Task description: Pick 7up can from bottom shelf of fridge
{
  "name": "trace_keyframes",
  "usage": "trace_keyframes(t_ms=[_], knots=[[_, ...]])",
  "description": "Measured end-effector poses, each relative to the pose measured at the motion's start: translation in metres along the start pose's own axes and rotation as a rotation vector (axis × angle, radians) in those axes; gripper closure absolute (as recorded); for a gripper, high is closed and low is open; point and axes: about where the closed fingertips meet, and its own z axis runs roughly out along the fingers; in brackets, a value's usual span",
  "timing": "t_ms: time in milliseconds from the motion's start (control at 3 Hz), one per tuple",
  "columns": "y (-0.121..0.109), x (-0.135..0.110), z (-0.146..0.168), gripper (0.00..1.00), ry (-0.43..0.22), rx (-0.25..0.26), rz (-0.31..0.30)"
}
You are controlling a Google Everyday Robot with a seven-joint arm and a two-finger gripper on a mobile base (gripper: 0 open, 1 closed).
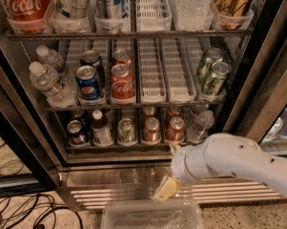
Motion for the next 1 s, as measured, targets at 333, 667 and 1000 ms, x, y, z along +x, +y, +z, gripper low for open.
trace_keyframes(t_ms=[333,667,1000], knots=[[0.022,-0.02,0.032,0.0,-0.077,-0.026,-0.004],[0.035,-0.032,0.044,0.0,-0.154,-0.039,-0.008],[0.035,-0.032,0.044,0.0,-0.154,-0.039,-0.008]])
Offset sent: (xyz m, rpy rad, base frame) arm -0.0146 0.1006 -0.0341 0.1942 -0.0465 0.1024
